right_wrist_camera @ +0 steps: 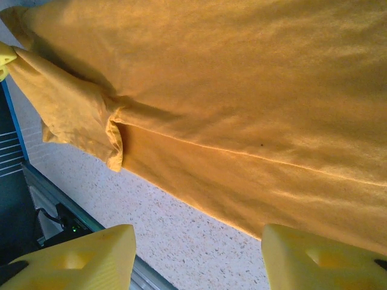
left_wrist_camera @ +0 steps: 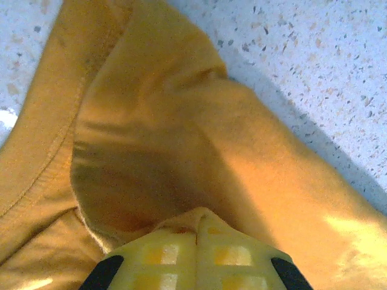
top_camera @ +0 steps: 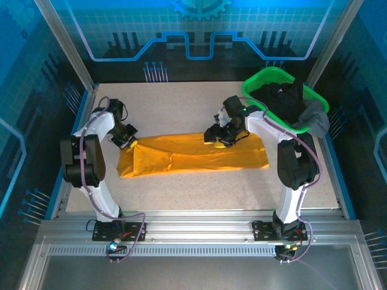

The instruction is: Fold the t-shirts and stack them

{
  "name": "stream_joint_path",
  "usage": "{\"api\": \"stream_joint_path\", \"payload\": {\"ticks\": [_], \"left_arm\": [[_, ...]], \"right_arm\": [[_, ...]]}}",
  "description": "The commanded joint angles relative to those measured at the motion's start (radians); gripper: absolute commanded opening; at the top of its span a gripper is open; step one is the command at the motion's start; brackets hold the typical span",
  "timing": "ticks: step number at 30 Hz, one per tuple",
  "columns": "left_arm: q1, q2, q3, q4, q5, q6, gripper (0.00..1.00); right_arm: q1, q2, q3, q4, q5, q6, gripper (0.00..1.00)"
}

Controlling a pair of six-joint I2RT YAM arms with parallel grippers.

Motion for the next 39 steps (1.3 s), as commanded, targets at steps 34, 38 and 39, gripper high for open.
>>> {"api": "stream_joint_path", "payload": {"ticks": [34,38,39], "left_arm": [[-0.172,-0.258,-0.154,0.066,-0.115,-0.200,0.21],[-0.228,-0.177,-0.205,0.165,-0.021,-0.397,0.19],[-0.230,-0.153,-0.209,0.192,-0.002,-0.428,0.18]], "right_arm": [[-0.224,0.020,0.005,-0.113,0.240,-0.117,0.37],[-0.234,0.113,0.072,-0.174,0.375,-0.140,0.28],[-0.234,0.137,0.085,-0.186,0.405,-0.146,0.27]]}}
